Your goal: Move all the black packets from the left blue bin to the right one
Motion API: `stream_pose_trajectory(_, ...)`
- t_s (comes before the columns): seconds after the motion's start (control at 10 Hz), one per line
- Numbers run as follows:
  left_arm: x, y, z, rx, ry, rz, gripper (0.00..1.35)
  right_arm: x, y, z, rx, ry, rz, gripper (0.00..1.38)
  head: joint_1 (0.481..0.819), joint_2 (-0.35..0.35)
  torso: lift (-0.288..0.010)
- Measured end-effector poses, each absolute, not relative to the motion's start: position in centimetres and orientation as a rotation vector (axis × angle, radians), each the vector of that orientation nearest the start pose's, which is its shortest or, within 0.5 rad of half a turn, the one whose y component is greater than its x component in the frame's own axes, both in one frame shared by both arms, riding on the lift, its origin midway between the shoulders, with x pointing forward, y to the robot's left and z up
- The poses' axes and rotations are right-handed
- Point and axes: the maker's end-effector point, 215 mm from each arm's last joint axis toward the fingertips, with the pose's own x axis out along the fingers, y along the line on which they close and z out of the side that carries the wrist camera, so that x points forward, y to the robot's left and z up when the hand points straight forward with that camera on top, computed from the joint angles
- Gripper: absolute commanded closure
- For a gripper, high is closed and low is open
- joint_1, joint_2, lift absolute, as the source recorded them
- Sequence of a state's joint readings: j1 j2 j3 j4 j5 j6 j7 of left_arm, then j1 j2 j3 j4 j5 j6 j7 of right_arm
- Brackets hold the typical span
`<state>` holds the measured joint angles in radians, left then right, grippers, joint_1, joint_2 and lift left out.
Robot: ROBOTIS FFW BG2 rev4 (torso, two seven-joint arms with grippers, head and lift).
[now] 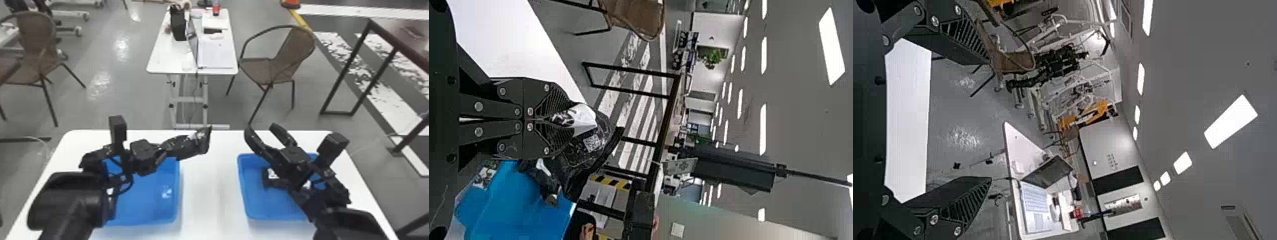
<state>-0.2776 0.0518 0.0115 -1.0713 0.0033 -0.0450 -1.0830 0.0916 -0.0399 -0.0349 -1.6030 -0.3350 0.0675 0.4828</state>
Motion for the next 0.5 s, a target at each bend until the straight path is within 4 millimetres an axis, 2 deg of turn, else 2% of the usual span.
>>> stream_pose_trajectory(0.2,55.9,4.4,-41.1,-0.051,0.173,-1.088,1.21,54.5,-13.1,-35.3,0.330,0.037,0.510,0.20,0.695,-0.088,0.000)
stream_pose_trajectory(0.5,56.3,2.3,-40.3,-0.053,0.163,-1.117,1.21,54.6,-9.2,-34.9,0.342,0.049,0.589,0.20,0.695,-0.071,0.000)
